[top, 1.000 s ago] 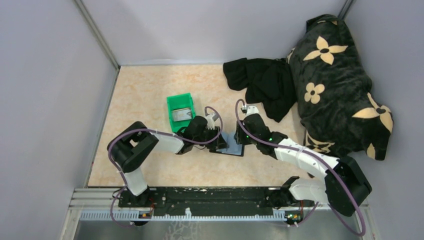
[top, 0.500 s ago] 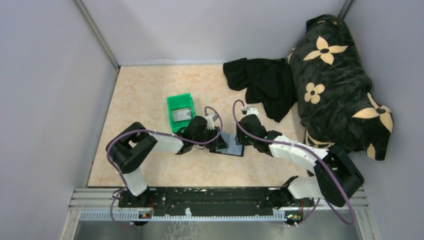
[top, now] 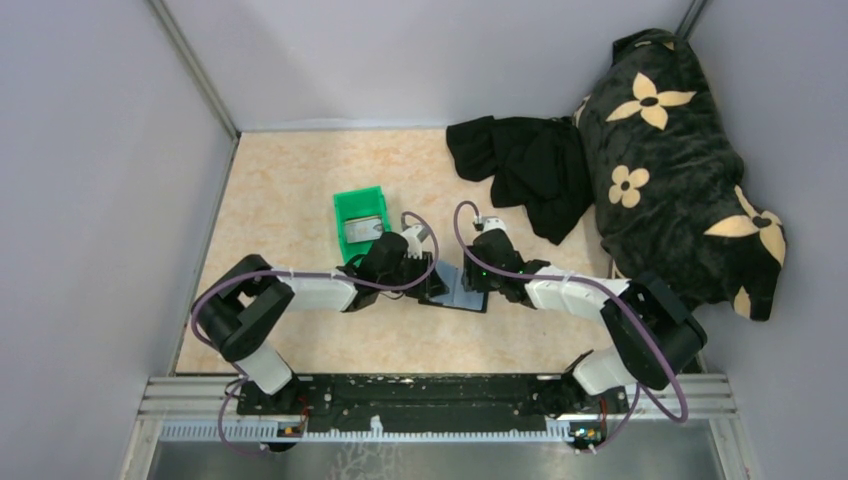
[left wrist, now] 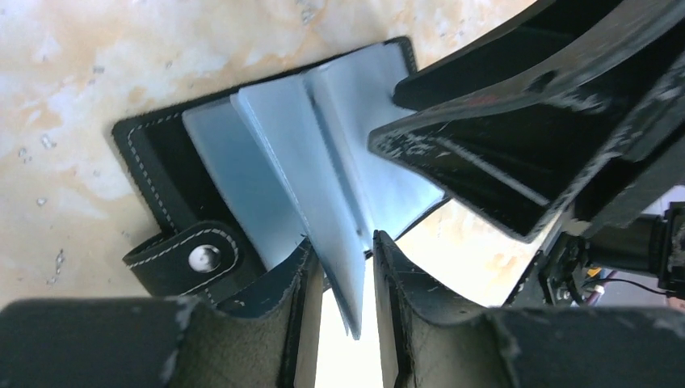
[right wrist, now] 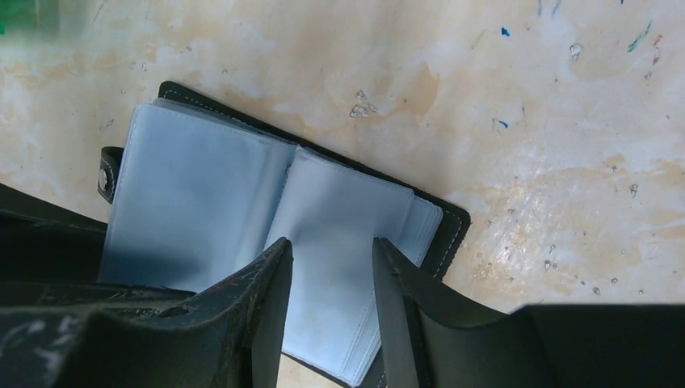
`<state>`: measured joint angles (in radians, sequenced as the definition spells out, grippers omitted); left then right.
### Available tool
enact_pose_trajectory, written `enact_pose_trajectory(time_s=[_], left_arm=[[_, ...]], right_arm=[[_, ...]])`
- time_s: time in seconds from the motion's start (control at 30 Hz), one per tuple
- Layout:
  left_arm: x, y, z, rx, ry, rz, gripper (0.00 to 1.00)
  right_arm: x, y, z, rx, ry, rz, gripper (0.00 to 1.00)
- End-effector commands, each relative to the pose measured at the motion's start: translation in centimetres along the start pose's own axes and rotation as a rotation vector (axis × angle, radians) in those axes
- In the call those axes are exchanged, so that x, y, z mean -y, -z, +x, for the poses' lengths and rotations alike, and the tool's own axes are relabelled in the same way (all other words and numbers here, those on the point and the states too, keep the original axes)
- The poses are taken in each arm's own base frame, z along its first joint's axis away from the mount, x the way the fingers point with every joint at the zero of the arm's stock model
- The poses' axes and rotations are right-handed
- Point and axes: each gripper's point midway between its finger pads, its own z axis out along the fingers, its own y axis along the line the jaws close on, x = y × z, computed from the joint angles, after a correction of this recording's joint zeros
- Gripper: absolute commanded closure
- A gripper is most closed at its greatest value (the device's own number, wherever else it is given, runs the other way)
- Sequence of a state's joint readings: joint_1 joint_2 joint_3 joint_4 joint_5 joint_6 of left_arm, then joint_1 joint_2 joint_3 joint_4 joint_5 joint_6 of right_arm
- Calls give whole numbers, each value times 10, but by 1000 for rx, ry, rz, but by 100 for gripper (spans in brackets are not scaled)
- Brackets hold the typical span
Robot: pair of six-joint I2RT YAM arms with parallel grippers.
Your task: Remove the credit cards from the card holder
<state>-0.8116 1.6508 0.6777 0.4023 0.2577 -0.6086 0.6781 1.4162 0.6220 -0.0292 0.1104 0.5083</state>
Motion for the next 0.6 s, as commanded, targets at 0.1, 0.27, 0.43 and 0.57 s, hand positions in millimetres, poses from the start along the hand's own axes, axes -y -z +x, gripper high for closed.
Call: enact_pose_trajectory(time_s=[0.1,0.27,0.43,0.57], left_arm=[[-26,-3,28,-57,16,-65,66],[-35,-5,38,-78,29,-83,66],[-35,-6,41,-86,38,-77,67],[-32,-5,35,-72,30,-70,67]], right_arm=[[-7,-7,7,-16,0,-55,68],[-30,-10,10,-25,-33,-180,85],[-38,-8,7,-15,-32,-223,98],[-32,-4,2,1,-33,-185,99]])
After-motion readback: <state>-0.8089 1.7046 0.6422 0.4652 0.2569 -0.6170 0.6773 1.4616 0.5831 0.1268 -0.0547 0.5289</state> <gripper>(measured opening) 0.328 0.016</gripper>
